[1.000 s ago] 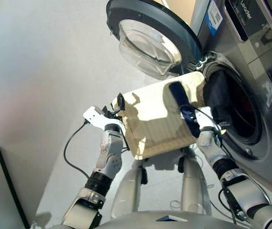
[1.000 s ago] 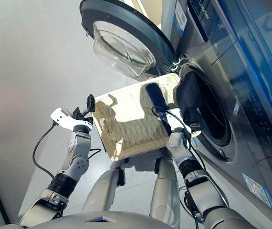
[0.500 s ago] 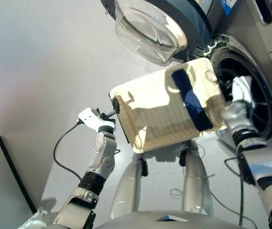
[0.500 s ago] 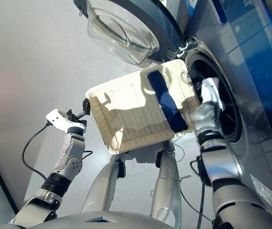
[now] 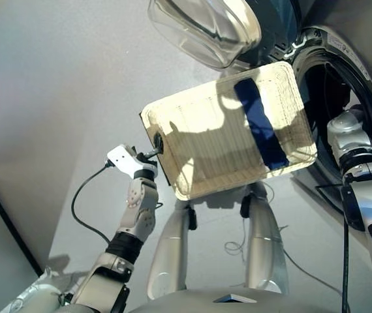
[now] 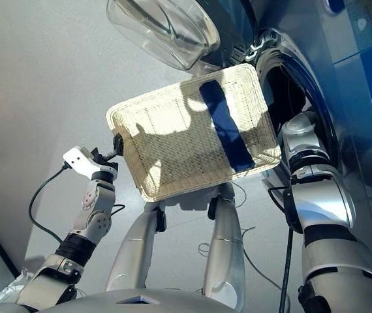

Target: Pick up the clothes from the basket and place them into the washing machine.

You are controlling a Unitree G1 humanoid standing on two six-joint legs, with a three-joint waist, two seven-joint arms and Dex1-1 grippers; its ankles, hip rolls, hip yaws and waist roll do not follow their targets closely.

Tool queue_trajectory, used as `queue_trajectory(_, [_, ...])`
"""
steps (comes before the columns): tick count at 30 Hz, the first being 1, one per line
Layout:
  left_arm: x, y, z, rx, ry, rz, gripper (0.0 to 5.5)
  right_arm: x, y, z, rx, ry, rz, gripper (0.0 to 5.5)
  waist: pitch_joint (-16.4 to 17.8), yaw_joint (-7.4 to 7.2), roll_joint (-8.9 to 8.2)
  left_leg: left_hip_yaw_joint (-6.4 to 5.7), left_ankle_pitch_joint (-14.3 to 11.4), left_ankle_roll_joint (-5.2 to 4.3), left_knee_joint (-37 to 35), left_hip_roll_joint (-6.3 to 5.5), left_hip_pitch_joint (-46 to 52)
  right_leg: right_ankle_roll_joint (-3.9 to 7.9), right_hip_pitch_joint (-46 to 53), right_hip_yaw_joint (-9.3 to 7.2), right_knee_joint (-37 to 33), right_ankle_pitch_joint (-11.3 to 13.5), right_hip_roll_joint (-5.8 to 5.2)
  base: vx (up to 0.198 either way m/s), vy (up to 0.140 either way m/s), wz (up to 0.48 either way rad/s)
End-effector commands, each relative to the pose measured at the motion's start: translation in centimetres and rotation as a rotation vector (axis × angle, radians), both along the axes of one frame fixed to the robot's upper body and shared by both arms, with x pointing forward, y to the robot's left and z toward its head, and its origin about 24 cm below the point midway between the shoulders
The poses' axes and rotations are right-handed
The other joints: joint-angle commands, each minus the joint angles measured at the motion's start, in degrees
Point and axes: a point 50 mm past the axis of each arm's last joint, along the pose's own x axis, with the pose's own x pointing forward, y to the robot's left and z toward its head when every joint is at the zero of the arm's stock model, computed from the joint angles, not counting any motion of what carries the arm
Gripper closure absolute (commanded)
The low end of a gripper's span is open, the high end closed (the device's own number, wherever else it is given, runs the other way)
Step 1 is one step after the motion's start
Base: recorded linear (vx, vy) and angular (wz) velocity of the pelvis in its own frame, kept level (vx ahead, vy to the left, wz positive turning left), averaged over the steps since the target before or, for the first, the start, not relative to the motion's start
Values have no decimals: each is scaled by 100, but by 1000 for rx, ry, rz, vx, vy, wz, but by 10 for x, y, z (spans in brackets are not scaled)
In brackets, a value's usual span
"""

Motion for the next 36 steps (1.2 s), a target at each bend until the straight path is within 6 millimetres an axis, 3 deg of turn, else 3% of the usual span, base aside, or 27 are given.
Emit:
queue_trajectory(1, [-2, 24, 4, 86, -37, 47, 0, 4, 24, -2, 57, -94, 204, 0, -189, -90, -234, -169, -369, 127, 84, -227, 194, 348, 505, -155, -535, 102, 379, 0, 0, 0])
queue_trajectory(5, [-6, 31, -7, 115, 2, 45, 0, -2, 50, -40, 107, -2, 401, 0, -236, -69, -334, -227, -301, 110, -65, -217, 437, 357, 772, -222, -657, 131, 389, 0, 0, 0])
queue_trajectory(9, [-7, 34, -15, 140, 35, 38, 0, -6, 72, -66, 116, 116, 557, 0, -254, -24, -400, -276, -229, 95, -199, -225, 633, 364, 960, -301, -754, 151, 396, 0, 0, 0])
queue_trajectory(13, [-6, 35, -16, 145, 32, 37, 0, -9, 95, -86, 150, 206, 679, 0, -236, 41, -415, -318, -184, 95, -246, -233, 692, 359, 1027, -363, -762, 132, 389, 0, 0, 0])
queue_trajectory(17, [-1, 33, -10, 146, 12, 30, 0, -4, 103, -91, 168, 268, 716, 0, -164, 132, -374, -364, -155, 95, -218, -242, 593, 343, 930, -386, -687, 88, 369, 0, 0, 0])
queue_trajectory(20, [3, 30, -1, 143, -24, 22, 0, 4, 111, -86, 145, 305, 747, 0, -64, 239, -303, -390, -138, 111, -164, -249, 412, 319, 709, -412, -535, 28, 343, 0, 0, 0])
queue_trajectory(24, [7, 27, 5, 144, -44, 9, 0, 11, 110, -78, 132, 311, 717, 0, 33, 321, -217, -428, -158, 136, -12, -254, 131, 292, 370, -375, -220, -73, 305, 0, 0, 0])
queue_trajectory(26, [11, 22, 11, 143, -62, 0, 0, 18, 102, -64, 143, 278, 662, 0, 136, 386, -131, -442, -224, 170, 241, -274, -126, 270, 51, -349, 180, -199, 234, -71, 11, 152])
queue_trajectory(31, [16, 20, 21, 153, -94, 0, 0, 28, 92, -37, 142, 208, 614, 0, 246, 398, 30, -457, -426, 246, 803, -340, -720, 238, -600, -226, 977, -441, 97, -51, 15, 227])
queue_trajectory(36, [21, 16, 30, 150, -121, 4, 0, 32, 81, -16, 127, 168, 573, 0, 349, 413, 159, -497, -580, 301, 1290, -347, -1258, 238, -1052, -205, 1503, -613, 4, -32, -1, 210])
